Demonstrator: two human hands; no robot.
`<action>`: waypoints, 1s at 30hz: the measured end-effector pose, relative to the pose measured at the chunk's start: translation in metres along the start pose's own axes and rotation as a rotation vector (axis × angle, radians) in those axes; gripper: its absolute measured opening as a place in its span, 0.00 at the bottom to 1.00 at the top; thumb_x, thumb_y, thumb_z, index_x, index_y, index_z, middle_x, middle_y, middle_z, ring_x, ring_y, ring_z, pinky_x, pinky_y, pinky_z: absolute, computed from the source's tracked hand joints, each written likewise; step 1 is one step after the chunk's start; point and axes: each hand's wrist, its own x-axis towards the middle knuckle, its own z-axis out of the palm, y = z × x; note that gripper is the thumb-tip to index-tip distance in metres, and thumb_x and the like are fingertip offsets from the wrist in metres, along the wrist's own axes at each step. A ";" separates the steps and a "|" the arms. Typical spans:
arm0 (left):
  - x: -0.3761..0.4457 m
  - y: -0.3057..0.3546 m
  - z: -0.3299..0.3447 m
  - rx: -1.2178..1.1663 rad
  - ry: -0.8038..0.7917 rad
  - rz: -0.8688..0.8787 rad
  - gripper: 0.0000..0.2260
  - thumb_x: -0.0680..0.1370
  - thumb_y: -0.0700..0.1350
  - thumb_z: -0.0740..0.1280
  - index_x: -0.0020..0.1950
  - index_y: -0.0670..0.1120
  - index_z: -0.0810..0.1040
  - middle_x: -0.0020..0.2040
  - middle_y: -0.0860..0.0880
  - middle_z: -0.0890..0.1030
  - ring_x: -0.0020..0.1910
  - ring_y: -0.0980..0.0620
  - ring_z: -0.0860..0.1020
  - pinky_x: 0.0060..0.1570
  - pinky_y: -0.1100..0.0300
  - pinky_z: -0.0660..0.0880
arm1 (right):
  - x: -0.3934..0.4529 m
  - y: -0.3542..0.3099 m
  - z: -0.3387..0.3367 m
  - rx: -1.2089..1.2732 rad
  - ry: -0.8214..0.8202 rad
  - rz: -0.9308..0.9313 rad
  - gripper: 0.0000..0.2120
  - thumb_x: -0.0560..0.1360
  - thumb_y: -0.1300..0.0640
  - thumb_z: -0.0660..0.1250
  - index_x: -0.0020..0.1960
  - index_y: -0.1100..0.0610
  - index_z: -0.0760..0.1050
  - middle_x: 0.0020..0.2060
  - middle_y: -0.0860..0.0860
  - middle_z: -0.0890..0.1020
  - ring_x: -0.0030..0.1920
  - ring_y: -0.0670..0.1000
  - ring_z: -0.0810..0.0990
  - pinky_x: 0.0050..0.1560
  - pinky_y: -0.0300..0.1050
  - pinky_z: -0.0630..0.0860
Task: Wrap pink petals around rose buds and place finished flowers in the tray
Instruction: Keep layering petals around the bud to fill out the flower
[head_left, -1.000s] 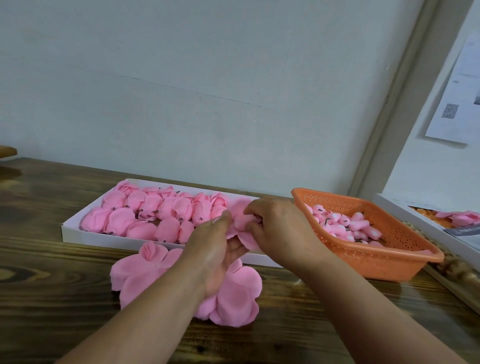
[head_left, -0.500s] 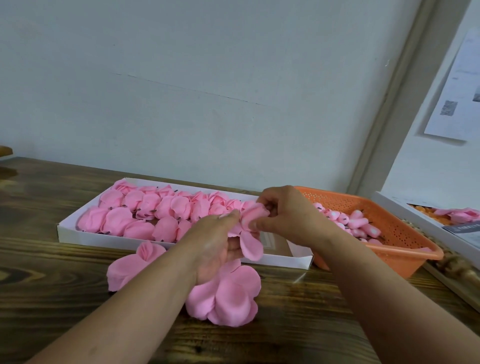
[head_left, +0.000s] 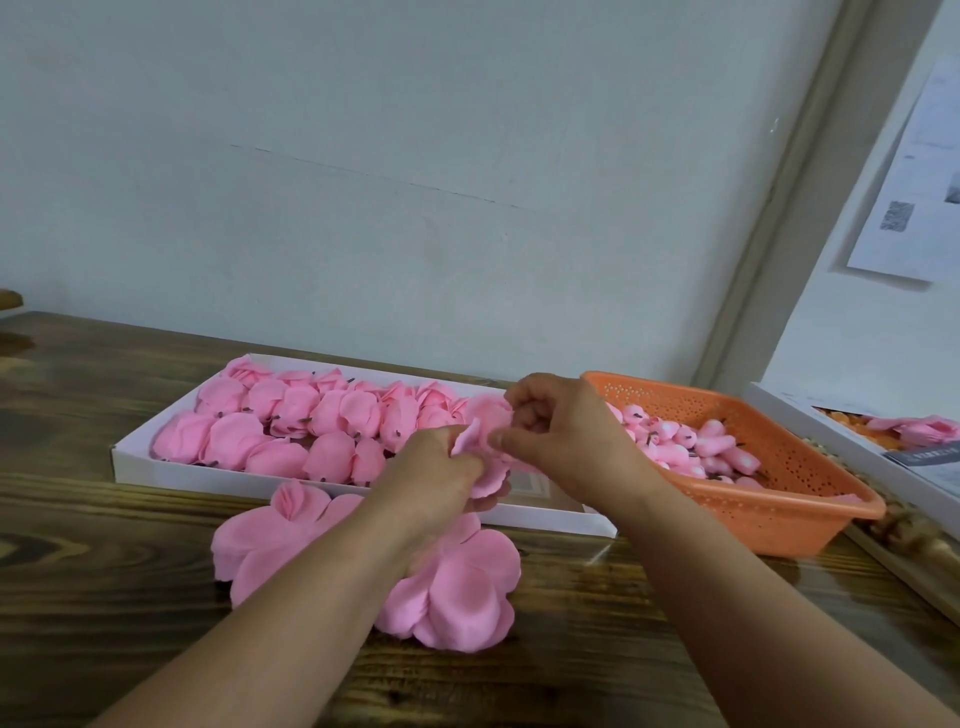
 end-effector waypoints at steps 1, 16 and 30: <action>-0.001 -0.001 0.000 0.007 0.008 0.014 0.09 0.79 0.37 0.62 0.47 0.44 0.82 0.36 0.49 0.84 0.37 0.54 0.82 0.49 0.55 0.81 | -0.002 0.000 0.001 0.049 -0.016 0.011 0.10 0.67 0.61 0.74 0.36 0.49 0.75 0.27 0.45 0.74 0.29 0.45 0.70 0.36 0.43 0.70; 0.000 -0.009 -0.006 -0.230 0.048 0.048 0.08 0.72 0.44 0.73 0.50 0.55 0.82 0.48 0.49 0.86 0.51 0.47 0.83 0.54 0.49 0.79 | -0.018 0.013 0.018 0.663 0.027 0.109 0.06 0.70 0.63 0.73 0.44 0.59 0.77 0.36 0.54 0.83 0.37 0.51 0.81 0.40 0.47 0.78; 0.000 -0.009 -0.009 -0.269 -0.067 0.040 0.17 0.70 0.42 0.72 0.58 0.47 0.81 0.50 0.44 0.85 0.52 0.43 0.82 0.50 0.51 0.78 | -0.024 0.018 0.020 0.874 0.013 0.033 0.10 0.68 0.71 0.68 0.48 0.62 0.80 0.41 0.55 0.84 0.43 0.52 0.82 0.43 0.42 0.79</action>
